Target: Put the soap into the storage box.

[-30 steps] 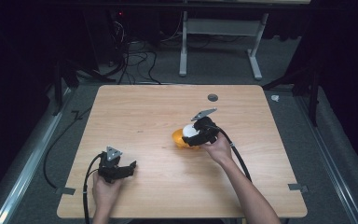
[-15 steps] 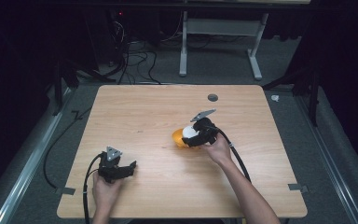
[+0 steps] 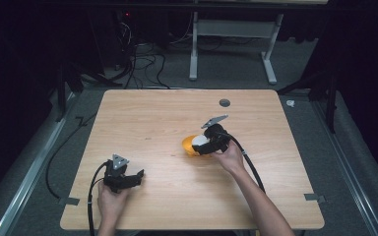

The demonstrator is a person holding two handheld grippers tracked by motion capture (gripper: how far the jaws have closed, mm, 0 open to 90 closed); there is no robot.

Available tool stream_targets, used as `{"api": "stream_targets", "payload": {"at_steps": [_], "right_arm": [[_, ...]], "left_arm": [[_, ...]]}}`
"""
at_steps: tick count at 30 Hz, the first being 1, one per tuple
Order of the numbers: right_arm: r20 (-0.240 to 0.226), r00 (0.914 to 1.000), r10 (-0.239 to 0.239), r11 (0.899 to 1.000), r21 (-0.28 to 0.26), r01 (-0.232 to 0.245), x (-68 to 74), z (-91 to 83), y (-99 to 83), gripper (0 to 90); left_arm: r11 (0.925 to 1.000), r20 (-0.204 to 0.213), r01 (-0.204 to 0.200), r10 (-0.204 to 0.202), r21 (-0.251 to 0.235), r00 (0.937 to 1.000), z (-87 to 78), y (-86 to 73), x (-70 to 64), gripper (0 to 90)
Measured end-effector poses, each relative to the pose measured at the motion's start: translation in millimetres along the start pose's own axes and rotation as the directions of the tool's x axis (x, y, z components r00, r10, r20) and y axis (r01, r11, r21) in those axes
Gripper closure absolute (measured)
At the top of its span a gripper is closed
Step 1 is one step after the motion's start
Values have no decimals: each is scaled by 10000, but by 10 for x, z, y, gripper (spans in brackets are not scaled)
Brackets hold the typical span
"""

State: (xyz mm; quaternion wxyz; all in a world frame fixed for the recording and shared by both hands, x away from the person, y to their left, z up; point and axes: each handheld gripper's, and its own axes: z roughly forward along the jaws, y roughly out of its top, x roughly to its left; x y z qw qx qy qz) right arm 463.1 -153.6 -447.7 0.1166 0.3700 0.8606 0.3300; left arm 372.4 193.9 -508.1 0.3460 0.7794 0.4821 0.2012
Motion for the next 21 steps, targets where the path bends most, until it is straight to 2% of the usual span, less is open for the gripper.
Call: {"api": "stream_targets", "payload": {"at_steps": [3,8,16,21], "right_arm": [[-58,9999,147,9996,-225,-149,-2,-31,12,231],[-105,9999,94,9997,-242,-96,-3,-53,1,223],[-142,9999,97,9978,-654,-106,-11,-169,5,223],[-134,9993,347,9959,-836,-357,-28,-248,-10,224]], "left_arm": [[10000,2,-2,2,2,10000,0,0,0,194],[10000,2,-6,6,5,10000,0,0,0,194],[10000,1,1,-1,-3,10000,0,0,-1,194],[10000,1,-3,3,2,10000,0,0,0,194]]}}
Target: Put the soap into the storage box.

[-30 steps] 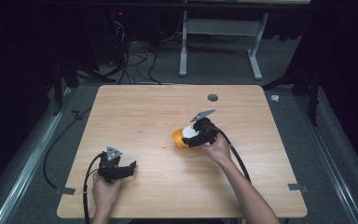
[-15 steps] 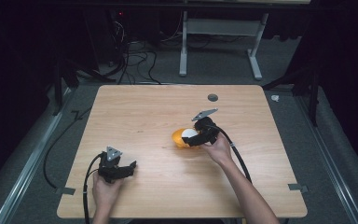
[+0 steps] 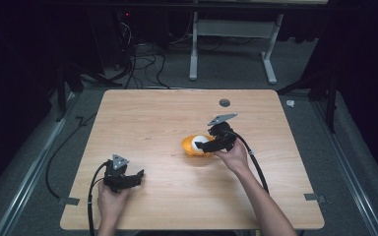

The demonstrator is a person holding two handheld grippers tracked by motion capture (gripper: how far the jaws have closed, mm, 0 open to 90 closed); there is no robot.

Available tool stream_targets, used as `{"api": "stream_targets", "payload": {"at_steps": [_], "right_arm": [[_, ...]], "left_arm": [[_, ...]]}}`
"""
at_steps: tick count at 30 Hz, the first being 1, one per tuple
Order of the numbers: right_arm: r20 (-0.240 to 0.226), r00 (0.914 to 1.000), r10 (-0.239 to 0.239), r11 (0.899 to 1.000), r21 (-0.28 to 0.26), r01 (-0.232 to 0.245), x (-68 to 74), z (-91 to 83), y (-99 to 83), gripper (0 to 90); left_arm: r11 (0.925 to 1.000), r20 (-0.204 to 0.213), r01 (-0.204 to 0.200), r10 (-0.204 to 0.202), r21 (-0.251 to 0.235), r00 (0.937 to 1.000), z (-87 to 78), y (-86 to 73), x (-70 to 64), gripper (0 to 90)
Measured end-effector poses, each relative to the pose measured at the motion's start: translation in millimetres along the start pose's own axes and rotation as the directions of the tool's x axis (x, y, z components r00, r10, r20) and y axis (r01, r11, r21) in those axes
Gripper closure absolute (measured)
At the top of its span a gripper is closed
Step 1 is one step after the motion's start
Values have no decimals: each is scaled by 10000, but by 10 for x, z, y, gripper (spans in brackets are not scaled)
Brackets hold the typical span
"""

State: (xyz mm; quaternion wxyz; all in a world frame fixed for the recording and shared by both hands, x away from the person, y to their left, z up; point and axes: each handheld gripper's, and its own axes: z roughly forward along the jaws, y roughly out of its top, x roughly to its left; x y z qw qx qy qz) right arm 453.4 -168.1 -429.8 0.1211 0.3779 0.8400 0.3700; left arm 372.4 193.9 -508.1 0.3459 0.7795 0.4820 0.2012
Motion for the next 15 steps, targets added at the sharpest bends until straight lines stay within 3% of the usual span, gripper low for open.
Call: {"api": "stream_targets", "payload": {"at_steps": [15], "right_arm": [[128,9997,231,9979,-614,-222,-65,-214,-45,252]], "left_arm": [[10000,0,1,-1,-2,10000,0,0,0,194]]}}
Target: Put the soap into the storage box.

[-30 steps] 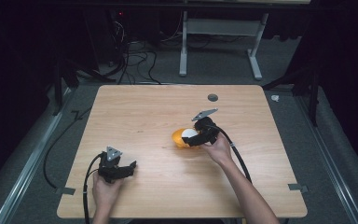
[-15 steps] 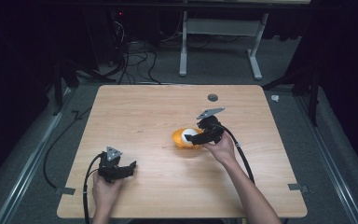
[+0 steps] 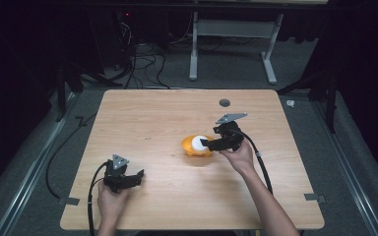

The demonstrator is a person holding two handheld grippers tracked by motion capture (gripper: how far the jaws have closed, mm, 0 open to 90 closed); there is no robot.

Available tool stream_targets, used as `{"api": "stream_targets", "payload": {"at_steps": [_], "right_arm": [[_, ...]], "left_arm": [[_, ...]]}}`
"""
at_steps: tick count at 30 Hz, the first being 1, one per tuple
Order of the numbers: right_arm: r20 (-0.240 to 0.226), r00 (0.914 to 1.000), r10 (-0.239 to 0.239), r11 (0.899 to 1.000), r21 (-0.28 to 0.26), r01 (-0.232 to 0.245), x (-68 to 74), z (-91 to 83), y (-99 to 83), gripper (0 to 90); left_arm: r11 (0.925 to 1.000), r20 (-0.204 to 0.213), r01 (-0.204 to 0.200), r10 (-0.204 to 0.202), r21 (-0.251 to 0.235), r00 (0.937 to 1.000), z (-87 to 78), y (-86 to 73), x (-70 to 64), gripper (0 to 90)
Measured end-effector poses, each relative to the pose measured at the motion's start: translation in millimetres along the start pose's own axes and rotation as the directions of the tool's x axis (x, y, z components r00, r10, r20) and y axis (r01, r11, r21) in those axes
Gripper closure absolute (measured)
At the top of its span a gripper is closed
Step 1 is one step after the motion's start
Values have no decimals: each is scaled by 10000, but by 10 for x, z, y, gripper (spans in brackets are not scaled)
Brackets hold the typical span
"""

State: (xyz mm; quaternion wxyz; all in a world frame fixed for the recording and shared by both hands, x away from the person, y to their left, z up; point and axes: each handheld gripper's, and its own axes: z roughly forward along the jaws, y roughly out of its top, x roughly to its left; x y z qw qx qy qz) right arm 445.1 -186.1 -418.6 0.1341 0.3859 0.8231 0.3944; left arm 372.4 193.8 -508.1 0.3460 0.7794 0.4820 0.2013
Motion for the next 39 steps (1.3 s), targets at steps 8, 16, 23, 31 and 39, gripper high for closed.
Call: {"api": "stream_targets", "payload": {"at_steps": [8,16,23,31,39], "right_arm": [[73,10000,43,9998,-210,-41,-12,-86,-4,257],[132,9997,204,9989,-421,-199,-58,-195,-24,265],[162,9991,389,9978,-551,-380,-102,-275,-50,271],[264,9983,527,9958,-757,-506,-150,-370,-89,272],[408,9971,636,9936,-961,-594,-166,-489,-115,273]], "left_arm": [[10000,-1,1,-1,-1,10000,0,0,0,194],[10000,-5,0,0,1,10000,0,0,-1,194],[10000,-5,-1,1,1,10000,0,0,-1,194],[10000,-6,-3,3,1,10000,0,0,-1,194],[10000,-7,-4,4,3,10000,0,0,-1,194]]}}
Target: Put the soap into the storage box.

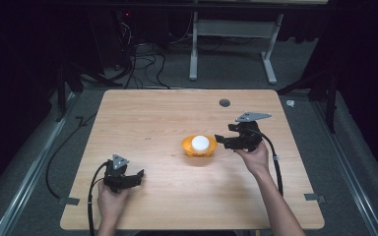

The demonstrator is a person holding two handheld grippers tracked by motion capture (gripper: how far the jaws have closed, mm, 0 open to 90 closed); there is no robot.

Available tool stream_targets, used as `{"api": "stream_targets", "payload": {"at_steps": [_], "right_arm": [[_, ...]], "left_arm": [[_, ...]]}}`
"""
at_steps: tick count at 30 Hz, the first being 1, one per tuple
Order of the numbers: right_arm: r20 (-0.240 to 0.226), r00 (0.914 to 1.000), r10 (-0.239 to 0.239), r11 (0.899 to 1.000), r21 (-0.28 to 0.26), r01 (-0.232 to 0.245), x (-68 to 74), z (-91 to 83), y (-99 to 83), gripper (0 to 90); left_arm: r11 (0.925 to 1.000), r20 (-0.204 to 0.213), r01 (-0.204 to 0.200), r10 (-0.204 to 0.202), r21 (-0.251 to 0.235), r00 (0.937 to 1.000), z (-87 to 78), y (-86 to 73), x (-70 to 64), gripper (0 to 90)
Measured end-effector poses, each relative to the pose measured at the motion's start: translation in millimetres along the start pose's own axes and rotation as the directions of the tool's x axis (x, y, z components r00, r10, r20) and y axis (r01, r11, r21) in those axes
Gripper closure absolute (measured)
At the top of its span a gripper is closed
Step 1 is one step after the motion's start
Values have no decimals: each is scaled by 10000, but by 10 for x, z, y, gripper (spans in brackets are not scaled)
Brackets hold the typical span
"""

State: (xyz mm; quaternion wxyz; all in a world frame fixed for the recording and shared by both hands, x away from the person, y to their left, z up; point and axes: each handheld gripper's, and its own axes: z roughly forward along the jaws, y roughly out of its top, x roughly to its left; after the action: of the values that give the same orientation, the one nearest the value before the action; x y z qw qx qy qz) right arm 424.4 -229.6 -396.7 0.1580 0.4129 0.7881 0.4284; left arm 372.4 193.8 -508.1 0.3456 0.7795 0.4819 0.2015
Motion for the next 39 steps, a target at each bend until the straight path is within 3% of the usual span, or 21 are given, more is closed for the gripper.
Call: {"api": "stream_targets", "payload": {"at_steps": [15,39], "right_arm": [[446,9990,-72,9996,-276,84,-18,-191,-67,274],[640,9979,95,9964,-845,-41,3,-459,-218,277]], "left_arm": [[10000,0,3,-3,-3,10000,0,0,0,194],[10000,-1,-11,11,1,10000,0,0,-1,194]]}}
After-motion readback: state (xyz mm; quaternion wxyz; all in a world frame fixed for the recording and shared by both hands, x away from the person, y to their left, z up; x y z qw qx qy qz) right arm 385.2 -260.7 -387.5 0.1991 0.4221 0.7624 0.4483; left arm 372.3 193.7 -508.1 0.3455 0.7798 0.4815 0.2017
